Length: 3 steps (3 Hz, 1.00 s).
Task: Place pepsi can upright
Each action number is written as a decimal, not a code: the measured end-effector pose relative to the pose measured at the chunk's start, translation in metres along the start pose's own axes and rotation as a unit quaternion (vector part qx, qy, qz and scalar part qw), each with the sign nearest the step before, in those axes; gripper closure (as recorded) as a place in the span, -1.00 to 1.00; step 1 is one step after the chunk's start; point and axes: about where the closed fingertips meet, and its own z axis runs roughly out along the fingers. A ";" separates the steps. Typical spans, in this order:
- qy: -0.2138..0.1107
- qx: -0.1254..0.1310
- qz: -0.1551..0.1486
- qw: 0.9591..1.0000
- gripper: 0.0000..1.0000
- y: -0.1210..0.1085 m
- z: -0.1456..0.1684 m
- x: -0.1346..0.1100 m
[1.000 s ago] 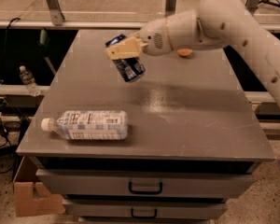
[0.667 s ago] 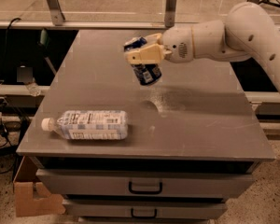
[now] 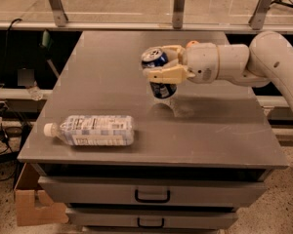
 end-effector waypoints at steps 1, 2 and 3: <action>-0.027 -0.014 -0.027 0.999 0.68 0.009 -0.003 0.008; -0.039 -0.026 -0.038 0.998 0.20 0.016 -0.007 0.018; -0.043 -0.030 -0.038 0.998 -0.25 0.021 -0.011 0.028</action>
Offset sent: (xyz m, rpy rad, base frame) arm -0.0211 -0.0173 -0.0325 0.0869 -0.1038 0.0849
